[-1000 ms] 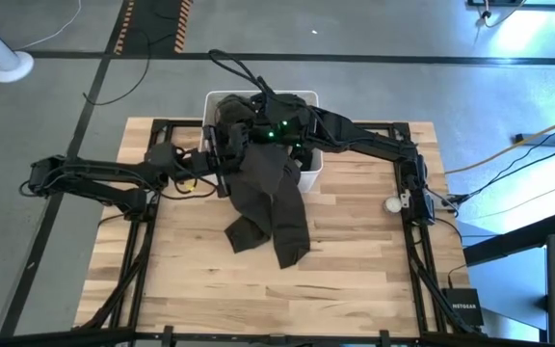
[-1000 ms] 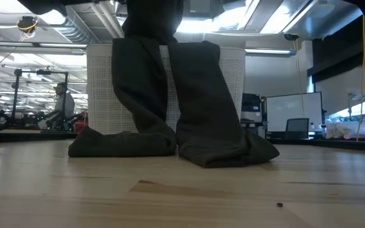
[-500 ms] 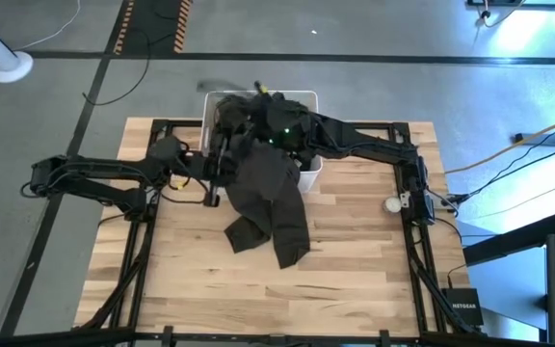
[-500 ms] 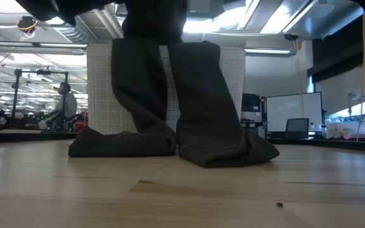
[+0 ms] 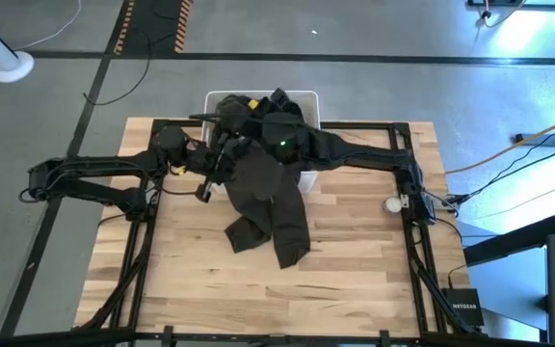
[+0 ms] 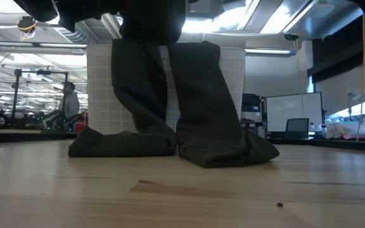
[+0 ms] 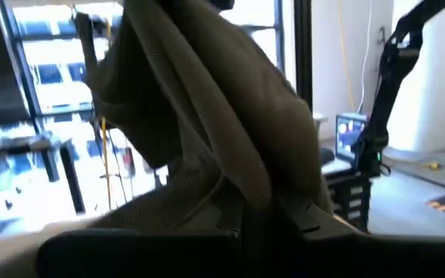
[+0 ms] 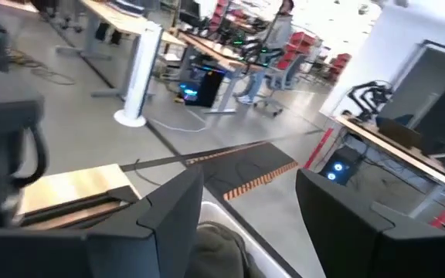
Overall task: Sort clothes
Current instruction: Put the gray pants into the white laundry organizer
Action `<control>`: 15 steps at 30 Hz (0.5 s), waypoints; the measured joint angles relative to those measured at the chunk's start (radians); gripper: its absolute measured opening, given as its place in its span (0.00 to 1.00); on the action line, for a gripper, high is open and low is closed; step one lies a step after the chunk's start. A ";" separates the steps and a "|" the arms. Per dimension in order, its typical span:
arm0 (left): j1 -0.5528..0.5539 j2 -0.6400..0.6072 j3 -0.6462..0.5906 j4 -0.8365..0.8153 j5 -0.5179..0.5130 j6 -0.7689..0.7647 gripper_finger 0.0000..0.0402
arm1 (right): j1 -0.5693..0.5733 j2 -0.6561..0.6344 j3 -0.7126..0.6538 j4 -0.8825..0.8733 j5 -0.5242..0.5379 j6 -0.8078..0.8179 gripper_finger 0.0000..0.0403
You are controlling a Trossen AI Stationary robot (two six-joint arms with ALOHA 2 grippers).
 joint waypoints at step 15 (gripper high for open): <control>0.009 -0.001 -0.004 -0.228 -0.240 0.009 0.05 | 0.015 0.112 0.001 -0.054 0.128 -0.043 0.56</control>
